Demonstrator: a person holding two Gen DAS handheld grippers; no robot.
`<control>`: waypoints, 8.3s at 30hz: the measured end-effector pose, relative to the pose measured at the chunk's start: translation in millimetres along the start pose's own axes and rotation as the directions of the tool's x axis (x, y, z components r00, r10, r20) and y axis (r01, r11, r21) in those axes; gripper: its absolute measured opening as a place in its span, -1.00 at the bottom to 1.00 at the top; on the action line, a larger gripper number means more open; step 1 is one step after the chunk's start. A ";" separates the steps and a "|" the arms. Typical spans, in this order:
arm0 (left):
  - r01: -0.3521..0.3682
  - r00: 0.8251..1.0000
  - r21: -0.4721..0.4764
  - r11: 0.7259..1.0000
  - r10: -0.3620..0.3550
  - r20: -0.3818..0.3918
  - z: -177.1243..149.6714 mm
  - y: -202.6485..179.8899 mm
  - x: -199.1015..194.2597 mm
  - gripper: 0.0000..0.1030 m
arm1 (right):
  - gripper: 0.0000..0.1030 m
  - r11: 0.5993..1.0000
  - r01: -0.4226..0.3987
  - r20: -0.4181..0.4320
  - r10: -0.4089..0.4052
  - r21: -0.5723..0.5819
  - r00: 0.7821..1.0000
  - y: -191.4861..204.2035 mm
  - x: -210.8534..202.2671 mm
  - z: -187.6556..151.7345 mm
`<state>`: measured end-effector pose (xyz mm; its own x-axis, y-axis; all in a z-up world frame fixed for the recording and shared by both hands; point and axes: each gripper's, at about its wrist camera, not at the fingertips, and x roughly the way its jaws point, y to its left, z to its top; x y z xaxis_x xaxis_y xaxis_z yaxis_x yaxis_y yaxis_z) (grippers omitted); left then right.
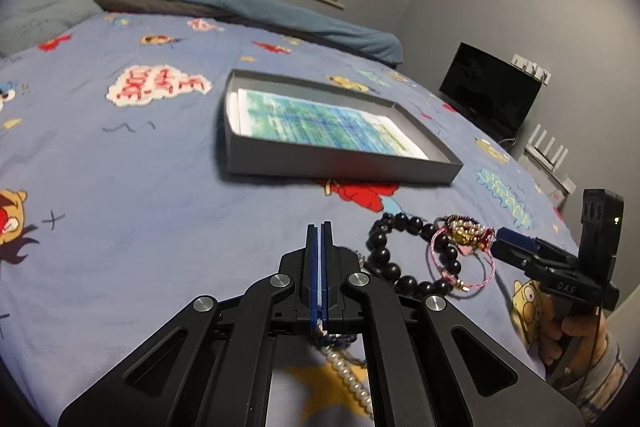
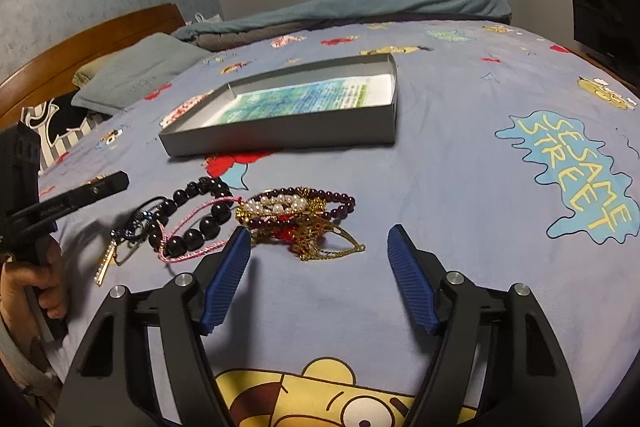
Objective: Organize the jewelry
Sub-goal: 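Close left gripper on the black hair tie while right gripper grasps the red-beaded gold pendant, then carry hair tie and gold pendant into the grey box and open both grippers, then grasp the pink braided bracelet with left gripper while right gripper grasps the pearl hairpin, then lift pink bracelet and pearl hairpin into the grey box and open both grippers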
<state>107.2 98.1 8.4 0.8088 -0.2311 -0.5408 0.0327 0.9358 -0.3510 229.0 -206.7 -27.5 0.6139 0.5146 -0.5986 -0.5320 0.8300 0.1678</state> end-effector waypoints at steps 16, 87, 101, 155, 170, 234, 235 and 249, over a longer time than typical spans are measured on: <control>0.012 0.995 0.008 1.000 -0.011 -0.095 -8.3 -2.4 21.3 -0.25 | -0.28 0.998 -0.061 0.052 0.062 -0.022 0.997 1.0 -11.4 2.5; -0.112 0.989 0.109 0.988 0.121 -0.083 94.9 1.4 111.0 0.12 | 0.11 0.996 -0.090 -0.023 0.091 0.027 0.996 -12.9 101.5 121.7; -0.027 0.999 0.142 0.989 0.031 -0.028 47.7 -28.6 45.3 0.49 | 0.27 0.991 -0.123 0.090 0.118 0.052 0.989 -16.9 18.0 76.0; 0.172 0.979 0.177 0.969 -0.148 -0.139 8.3 -54.8 44.8 -0.94 | -0.10 0.987 -0.135 -0.050 0.131 -0.089 0.990 19.1 24.1 10.2; 0.239 0.964 0.204 0.949 -0.207 -0.165 0.2 -66.1 46.8 -0.09 | -0.33 0.994 -0.103 0.082 0.105 -0.025 0.991 -0.4 -4.3 18.7; 0.117 0.971 0.197 0.973 -0.153 0.182 100.9 -15.7 6.7 -0.94 | -0.21 0.994 -0.078 0.089 0.085 -0.075 0.992 8.5 39.4 107.4; 0.114 0.972 0.197 0.974 -0.150 0.182 102.6 -15.0 8.0 -0.94 | -0.21 0.994 -0.083 0.088 0.089 -0.075 0.992 8.9 42.4 111.1; 0.086 0.972 0.235 0.968 -0.133 0.195 163.9 -21.2 35.4 -0.94 | -0.21 0.994 -0.095 0.090 0.100 -0.058 0.991 -2.7 66.9 139.0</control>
<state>231.4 113.7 122.0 0.8959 -0.2974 -0.3301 0.2388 0.9488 -0.2069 352.6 -144.6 40.9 0.6074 0.6125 -0.5059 -0.6212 0.7631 0.1781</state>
